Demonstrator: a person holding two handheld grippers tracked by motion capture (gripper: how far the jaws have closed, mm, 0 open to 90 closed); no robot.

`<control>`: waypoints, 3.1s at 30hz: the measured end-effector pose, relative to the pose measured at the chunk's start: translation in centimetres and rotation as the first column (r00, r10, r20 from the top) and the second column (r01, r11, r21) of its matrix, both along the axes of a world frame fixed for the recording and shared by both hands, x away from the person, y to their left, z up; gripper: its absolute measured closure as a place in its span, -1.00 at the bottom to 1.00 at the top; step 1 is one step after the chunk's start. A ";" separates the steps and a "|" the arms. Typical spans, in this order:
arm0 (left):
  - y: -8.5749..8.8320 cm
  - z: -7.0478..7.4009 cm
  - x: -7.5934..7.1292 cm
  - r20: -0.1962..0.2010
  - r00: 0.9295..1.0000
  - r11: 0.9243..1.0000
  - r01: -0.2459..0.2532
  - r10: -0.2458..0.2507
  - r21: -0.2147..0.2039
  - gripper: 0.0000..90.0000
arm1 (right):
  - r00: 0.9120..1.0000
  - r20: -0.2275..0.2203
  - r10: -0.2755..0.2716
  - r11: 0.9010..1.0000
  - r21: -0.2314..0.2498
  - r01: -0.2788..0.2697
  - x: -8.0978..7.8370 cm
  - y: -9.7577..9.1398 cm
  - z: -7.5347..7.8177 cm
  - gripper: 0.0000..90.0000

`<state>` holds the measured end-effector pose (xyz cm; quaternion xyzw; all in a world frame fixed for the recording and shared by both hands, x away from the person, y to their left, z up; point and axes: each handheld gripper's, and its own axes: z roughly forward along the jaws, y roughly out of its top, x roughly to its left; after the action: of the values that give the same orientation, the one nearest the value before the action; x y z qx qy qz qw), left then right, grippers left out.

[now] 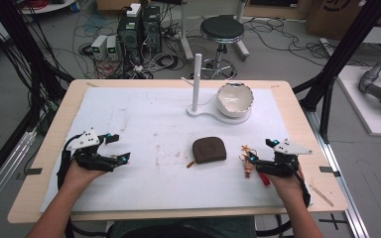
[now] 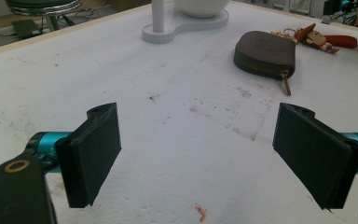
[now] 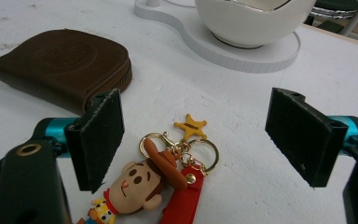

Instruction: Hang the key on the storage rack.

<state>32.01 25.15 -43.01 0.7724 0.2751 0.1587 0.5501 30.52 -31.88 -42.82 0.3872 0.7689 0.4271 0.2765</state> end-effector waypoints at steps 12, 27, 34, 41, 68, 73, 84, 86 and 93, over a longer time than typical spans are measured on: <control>0.1 -0.1 0.0 -0.004 1.000 1.000 0.022 -0.022 0.007 -0.67 | 0.999 -0.027 0.020 1.000 0.012 -0.020 -0.4 0.0 0.0 -0.56; -0.5 -0.2 0.4 -0.015 0.999 0.999 0.040 -0.040 0.016 -0.67 | 0.988 -0.132 0.075 0.986 -0.137 -0.093 -0.7 1.8 -1.2 -0.56; -0.6 -0.2 0.4 -0.017 0.999 0.999 0.048 -0.047 0.026 -0.67 | 0.964 -0.259 0.066 0.982 -0.154 -0.109 0.2 1.7 -2.6 -0.58; -0.7 -0.3 0.4 -0.019 0.998 0.998 0.053 -0.053 0.037 -0.67 | 0.966 -0.251 0.070 0.979 -0.167 -0.114 0.2 1.7 -2.5 -0.56; -1.0 -0.3 0.4 -0.022 0.998 0.997 0.064 -0.063 0.051 -0.67 | 0.971 -0.230 0.057 0.967 -0.231 -0.111 0.2 2.7 -1.9 0.03; -0.9 -0.3 0.3 -0.019 0.998 0.997 0.063 -0.062 0.048 -0.66 | 0.971 -0.226 0.073 0.964 -0.234 -0.127 0.2 3.0 -1.5 0.05; -0.8 -0.3 0.3 -0.018 0.998 0.997 0.057 -0.057 0.044 -0.66 | 0.985 -0.129 0.113 0.985 -0.117 -0.128 -0.4 2.2 0.6 0.05; -0.8 -0.3 0.3 -0.017 0.998 0.997 0.059 -0.058 0.045 -0.67 | 0.987 -0.116 0.114 0.988 -0.092 -0.125 -0.4 1.9 1.1 0.05; -0.7 -0.3 0.4 -0.015 0.999 0.998 0.051 -0.050 0.043 -0.67 | 0.991 -0.066 0.119 0.992 -0.026 -0.121 -0.3 1.2 3.1 0.05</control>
<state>32.42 24.43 -43.30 0.7920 0.2558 0.1452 0.5350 30.26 -30.71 -39.73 0.3496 0.8056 0.4186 0.2313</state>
